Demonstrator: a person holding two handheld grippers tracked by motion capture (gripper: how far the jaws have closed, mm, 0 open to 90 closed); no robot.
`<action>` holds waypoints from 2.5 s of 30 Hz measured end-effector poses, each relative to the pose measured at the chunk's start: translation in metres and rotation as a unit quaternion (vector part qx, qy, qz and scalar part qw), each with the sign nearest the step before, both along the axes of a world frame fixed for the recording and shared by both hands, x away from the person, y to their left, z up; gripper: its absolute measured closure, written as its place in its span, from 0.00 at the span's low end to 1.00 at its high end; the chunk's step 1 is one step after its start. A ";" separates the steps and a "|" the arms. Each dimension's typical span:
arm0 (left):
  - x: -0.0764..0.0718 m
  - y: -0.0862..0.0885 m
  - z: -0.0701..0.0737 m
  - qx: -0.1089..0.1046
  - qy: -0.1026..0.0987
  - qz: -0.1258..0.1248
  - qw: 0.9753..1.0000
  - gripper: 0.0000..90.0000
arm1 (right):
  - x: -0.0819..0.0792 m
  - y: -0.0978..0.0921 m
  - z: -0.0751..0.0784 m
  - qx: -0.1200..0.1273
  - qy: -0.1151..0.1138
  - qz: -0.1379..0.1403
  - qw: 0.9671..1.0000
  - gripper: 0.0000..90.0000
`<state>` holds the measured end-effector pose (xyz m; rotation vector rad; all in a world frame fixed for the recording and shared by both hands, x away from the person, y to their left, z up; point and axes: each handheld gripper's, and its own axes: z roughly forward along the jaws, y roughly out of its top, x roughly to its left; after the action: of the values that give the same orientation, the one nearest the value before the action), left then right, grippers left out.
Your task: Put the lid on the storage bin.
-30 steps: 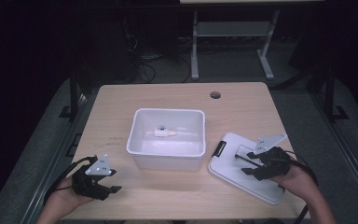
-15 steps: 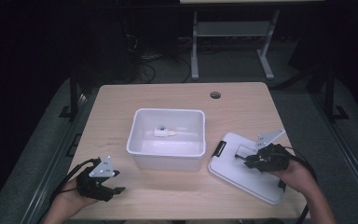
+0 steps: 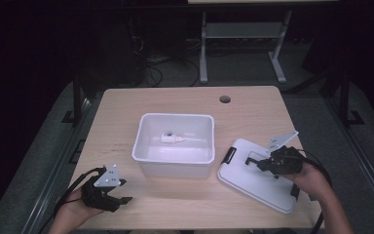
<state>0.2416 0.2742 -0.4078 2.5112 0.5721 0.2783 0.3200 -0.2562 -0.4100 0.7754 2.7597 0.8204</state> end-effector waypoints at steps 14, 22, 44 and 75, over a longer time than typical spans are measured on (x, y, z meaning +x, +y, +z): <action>-0.002 0.002 -0.006 -0.007 0.000 0.004 1.000 0.44 | 0.004 -0.003 0.001 0.000 0.008 0.007 1.000 0.93; -0.004 0.003 -0.005 -0.008 0.002 0.007 1.000 0.43 | -0.002 -0.005 0.009 0.011 -0.001 0.012 1.000 0.93; -0.004 0.005 -0.005 -0.015 -0.005 0.012 1.000 0.42 | -0.017 -0.008 0.062 0.026 -0.041 0.039 0.998 0.93; -0.002 0.004 -0.006 -0.027 -0.001 0.009 1.000 0.39 | -0.014 0.023 0.136 0.030 -0.069 0.082 0.994 0.93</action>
<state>0.2398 0.2777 -0.4137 2.4552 0.5946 0.2696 0.3060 -0.2333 -0.2742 0.4837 2.7124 0.9523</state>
